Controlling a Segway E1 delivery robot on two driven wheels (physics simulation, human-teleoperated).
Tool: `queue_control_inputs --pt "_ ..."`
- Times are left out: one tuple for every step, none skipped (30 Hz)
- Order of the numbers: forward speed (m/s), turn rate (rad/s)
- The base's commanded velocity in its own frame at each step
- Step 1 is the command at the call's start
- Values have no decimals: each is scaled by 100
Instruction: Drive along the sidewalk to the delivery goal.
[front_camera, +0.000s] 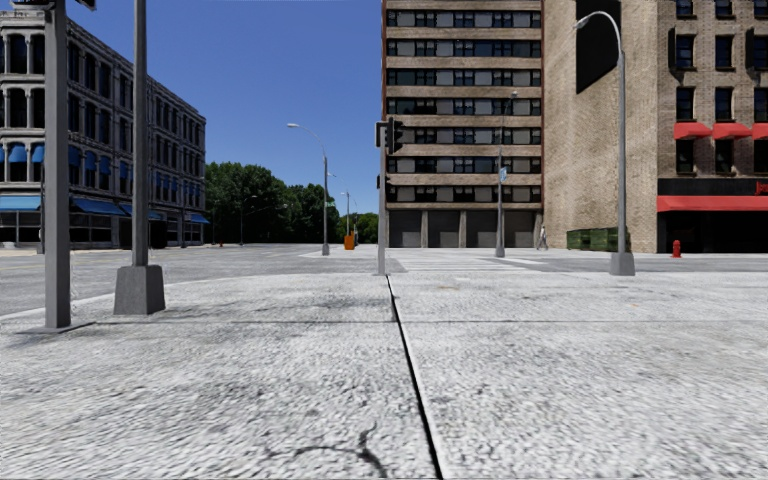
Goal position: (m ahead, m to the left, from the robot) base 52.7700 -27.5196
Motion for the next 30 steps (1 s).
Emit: queue_control_inputs --pt "200 -20" --pt "200 -20" --pt "200 -20" --pt "200 -22" --pt "200 -27" --pt "200 -29" --pt "200 -29" --pt "200 -29" --pt "200 -29" --pt "200 -29" --pt "200 -29" --pt "200 -29" --pt "200 -29" --pt "200 -29" --pt "200 -29" --pt "200 -29" --pt "200 -31" --pt "200 -32" --pt "200 -32" --pt "200 -32" --pt "200 -32" --pt "200 -32" --pt "200 -32" --pt "200 -32" --pt "200 -32" --pt "200 -32" --pt "200 -32" --pt "200 -32" --pt "200 -32" --pt "200 -32"
